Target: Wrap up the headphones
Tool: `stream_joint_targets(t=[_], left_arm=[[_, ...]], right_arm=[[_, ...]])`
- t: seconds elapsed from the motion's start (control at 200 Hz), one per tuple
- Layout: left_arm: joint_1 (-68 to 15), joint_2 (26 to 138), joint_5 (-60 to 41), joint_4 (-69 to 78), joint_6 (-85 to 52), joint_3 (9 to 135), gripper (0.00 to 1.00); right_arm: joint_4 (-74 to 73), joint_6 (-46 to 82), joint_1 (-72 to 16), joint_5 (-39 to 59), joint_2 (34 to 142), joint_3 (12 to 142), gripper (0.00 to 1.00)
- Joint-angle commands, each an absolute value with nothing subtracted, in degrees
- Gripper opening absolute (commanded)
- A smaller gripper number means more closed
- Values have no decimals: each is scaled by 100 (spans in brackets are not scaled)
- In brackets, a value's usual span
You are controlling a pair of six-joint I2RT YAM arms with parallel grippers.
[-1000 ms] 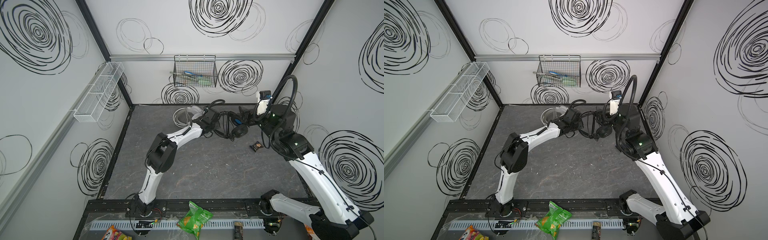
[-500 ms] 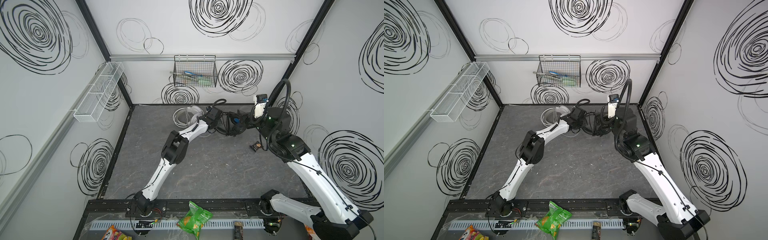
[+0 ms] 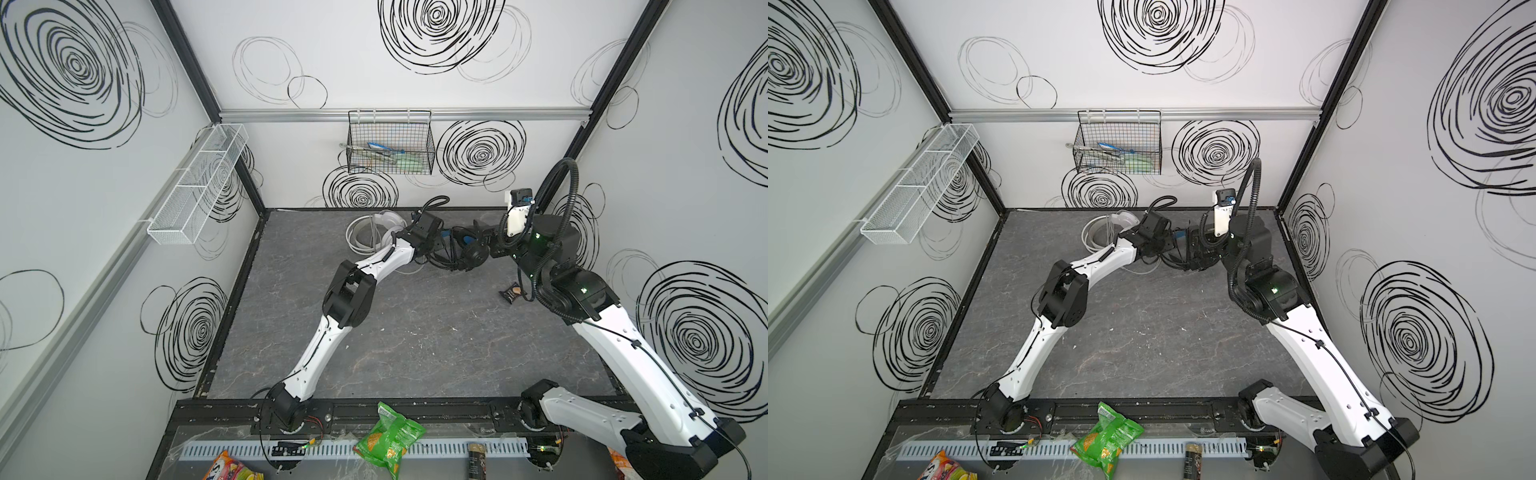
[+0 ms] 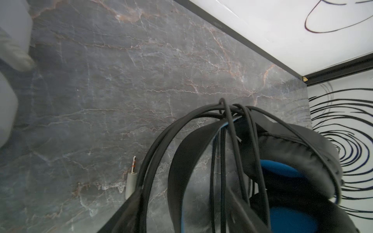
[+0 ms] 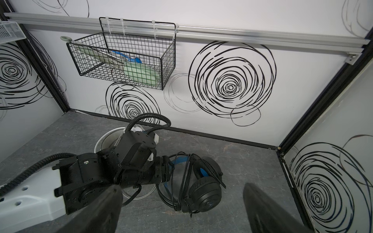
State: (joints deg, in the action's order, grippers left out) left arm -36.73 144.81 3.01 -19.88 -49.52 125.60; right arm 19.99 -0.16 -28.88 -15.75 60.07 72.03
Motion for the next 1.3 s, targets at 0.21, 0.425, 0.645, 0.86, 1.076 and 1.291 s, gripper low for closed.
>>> stream_joint_targets(t=[0.21,0.425,0.645,0.86,1.076,1.291], left_arm=[[-3674,12872,367,-1496,-4348,11427,93],[-3906,10800,163,-855,-3561,9280,96],[-3982,8210,129,-387,-2855,6512,97],[-3317,5535,1302,-561,-2172,4275,96],[-2282,3876,2553,-241,-1600,2894,96],[-1678,4404,2990,680,-748,2420,96]], right_arm=[[1625,383,-2690,-1495,5765,6780,97],[528,1030,-2239,-2182,5112,5399,97],[-645,2078,-1453,-2590,4997,3779,97],[-2061,1632,-1133,-2359,5678,2589,97],[-3104,1172,-890,-1842,6731,2229,97],[-3067,1094,-775,-1618,7691,2999,97]])
